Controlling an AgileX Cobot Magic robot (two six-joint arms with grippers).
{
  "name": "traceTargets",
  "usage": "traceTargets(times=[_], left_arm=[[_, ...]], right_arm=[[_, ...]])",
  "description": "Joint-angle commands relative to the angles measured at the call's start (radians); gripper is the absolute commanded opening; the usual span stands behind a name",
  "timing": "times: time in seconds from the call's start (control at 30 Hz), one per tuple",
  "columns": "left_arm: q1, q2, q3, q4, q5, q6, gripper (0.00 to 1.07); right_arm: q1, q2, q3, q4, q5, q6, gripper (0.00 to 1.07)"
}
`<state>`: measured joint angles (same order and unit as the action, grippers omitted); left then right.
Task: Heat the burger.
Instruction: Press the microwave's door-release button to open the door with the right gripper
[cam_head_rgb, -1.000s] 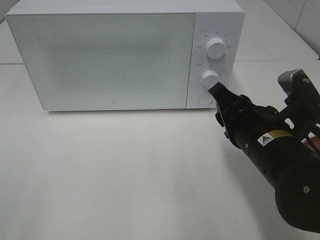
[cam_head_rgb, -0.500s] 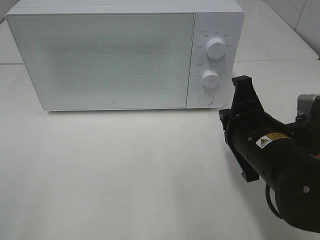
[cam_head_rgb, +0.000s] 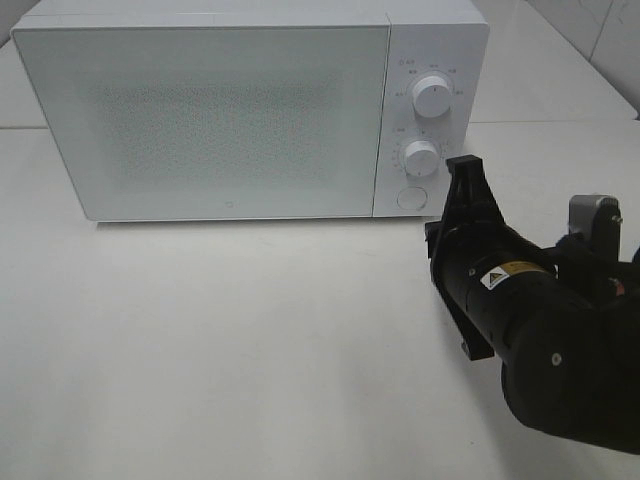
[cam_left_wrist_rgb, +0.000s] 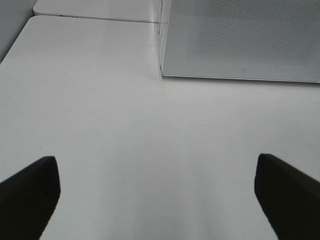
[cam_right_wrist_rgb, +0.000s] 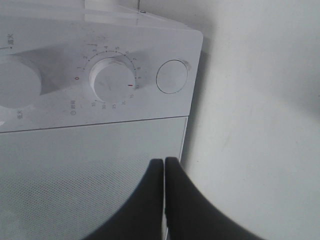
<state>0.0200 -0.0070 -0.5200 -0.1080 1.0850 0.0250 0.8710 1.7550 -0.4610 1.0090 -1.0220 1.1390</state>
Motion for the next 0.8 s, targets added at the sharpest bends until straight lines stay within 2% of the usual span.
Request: traceTargets(times=[0.03,0.8], left_arm=[[0.000,-0.022,0.003,-0.001,-0.014,-0.003,0.98],[0.000,-0.022,0.003,-0.001,-0.014,-0.003,0.98]], right_arm=[[-0.045,0.019,-0.037,-0.028,0.019,0.009,0.00],[-0.218,0.174,-0.200,-0.124,0.131,0.061,0.00]])
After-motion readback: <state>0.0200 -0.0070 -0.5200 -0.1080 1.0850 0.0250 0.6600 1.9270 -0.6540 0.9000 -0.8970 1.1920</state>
